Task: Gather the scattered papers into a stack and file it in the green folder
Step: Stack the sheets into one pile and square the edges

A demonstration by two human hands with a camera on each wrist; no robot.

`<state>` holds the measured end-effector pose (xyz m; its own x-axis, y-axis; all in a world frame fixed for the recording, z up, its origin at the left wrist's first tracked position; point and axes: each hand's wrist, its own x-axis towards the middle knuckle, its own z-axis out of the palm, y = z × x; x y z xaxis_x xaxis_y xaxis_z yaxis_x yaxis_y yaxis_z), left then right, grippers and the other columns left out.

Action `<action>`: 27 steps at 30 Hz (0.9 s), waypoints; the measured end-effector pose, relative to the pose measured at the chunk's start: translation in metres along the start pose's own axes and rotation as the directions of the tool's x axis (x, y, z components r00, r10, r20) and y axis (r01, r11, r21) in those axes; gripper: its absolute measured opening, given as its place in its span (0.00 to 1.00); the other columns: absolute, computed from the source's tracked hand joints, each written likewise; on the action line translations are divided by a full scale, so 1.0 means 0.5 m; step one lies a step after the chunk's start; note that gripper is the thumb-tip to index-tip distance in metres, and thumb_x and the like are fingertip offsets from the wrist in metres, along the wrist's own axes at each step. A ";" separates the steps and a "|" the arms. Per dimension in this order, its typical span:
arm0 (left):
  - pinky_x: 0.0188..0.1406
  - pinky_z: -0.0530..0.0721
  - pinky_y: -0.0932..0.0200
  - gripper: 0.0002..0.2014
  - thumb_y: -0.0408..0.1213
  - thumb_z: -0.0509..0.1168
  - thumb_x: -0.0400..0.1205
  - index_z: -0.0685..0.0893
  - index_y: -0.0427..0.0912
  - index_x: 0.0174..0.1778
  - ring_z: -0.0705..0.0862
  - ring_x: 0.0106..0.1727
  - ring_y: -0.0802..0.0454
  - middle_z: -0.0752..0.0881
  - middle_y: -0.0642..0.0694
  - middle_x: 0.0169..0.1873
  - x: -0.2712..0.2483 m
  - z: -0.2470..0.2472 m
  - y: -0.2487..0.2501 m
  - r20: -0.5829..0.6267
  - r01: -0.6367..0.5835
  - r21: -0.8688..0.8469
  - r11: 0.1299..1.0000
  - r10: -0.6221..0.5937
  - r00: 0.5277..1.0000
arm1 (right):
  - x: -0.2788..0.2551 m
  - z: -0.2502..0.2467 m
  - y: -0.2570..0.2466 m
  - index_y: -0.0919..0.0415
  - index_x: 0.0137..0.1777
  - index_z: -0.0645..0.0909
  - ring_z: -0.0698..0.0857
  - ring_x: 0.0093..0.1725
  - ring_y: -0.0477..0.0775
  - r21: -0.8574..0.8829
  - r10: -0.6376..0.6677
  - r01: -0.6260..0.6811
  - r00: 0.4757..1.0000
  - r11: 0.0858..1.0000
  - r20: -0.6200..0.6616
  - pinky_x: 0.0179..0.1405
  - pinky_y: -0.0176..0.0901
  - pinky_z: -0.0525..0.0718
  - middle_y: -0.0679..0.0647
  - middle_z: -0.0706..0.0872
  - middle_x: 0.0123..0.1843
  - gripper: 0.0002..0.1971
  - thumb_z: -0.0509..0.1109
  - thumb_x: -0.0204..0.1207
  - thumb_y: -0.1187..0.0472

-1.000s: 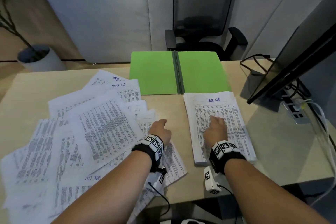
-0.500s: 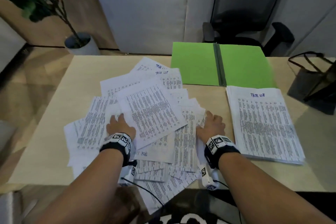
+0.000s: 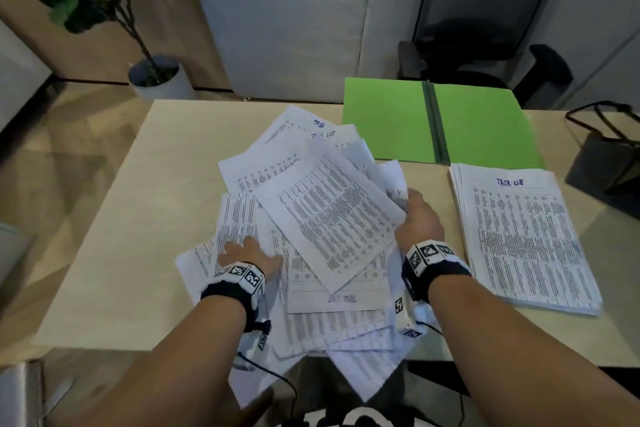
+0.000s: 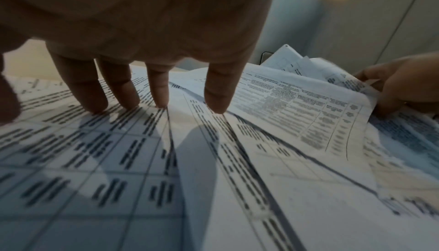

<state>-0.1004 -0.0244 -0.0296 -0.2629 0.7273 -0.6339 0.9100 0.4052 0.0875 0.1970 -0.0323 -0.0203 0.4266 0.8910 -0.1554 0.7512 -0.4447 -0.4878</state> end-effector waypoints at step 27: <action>0.52 0.75 0.55 0.14 0.30 0.67 0.81 0.81 0.37 0.63 0.82 0.60 0.41 0.85 0.40 0.56 0.024 -0.008 0.104 -0.319 -0.460 -0.586 0.667 0.332 0.888 | 0.019 0.027 0.012 0.56 0.83 0.54 0.66 0.76 0.60 0.225 -0.087 0.058 0.989 0.973 0.118 0.76 0.51 0.66 0.60 0.67 0.77 0.40 0.71 0.75 0.55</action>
<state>-0.0572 0.0075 -0.0296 -0.0333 0.9568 -0.2888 0.5400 0.2604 0.8004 0.1986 -0.0249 -0.0363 0.2974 0.9307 -0.2128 0.6420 -0.3599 -0.6769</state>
